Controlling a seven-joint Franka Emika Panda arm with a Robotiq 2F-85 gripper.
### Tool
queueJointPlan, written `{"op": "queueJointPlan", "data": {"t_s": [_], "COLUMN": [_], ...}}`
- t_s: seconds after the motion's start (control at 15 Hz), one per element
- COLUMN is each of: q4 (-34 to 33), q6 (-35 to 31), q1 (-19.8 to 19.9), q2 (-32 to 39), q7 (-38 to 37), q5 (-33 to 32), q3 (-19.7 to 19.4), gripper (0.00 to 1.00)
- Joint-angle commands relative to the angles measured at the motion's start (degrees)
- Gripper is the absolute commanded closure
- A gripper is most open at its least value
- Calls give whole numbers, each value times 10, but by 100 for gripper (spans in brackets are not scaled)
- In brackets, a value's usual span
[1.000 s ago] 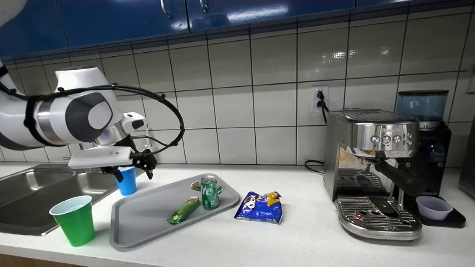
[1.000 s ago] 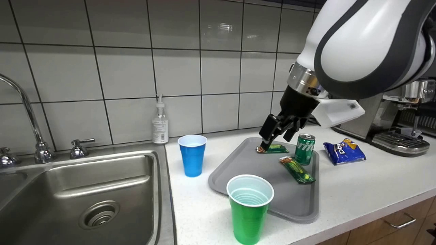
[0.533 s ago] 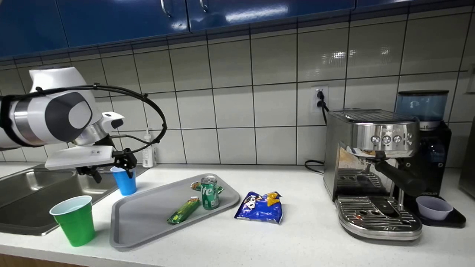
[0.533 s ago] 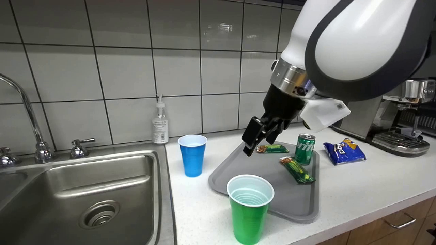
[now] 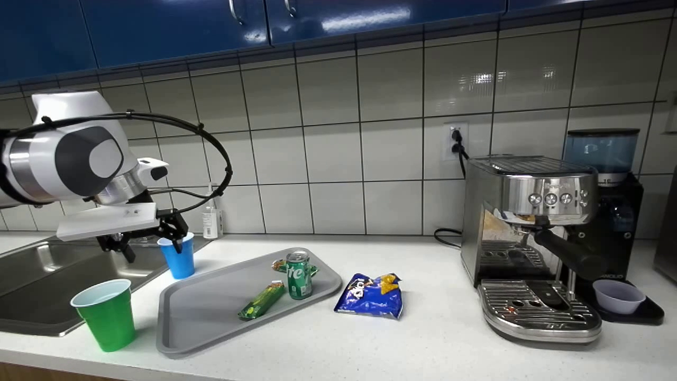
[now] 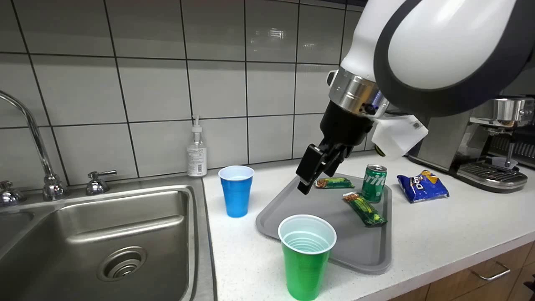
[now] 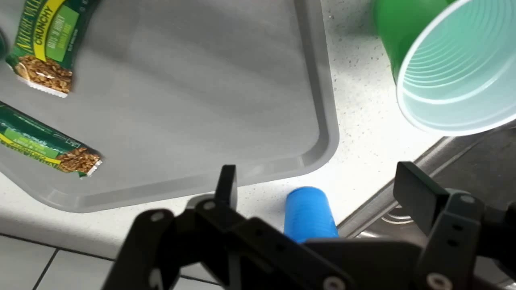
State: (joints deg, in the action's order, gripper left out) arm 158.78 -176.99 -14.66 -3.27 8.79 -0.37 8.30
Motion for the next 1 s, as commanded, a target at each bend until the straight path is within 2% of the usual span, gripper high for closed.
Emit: {"op": "queueJointPlan", "data": {"t_s": [0.0, 0.4, 0.93], "q4": [5, 5, 1], "q6": [38, 70, 102], "q1": [-17, -25, -19], "q2": [-26, -30, -20], "q7": [48, 90, 102], "q5": [24, 33, 26], "q3": [-8, -5, 7], "gripper": [0, 0, 0]}}
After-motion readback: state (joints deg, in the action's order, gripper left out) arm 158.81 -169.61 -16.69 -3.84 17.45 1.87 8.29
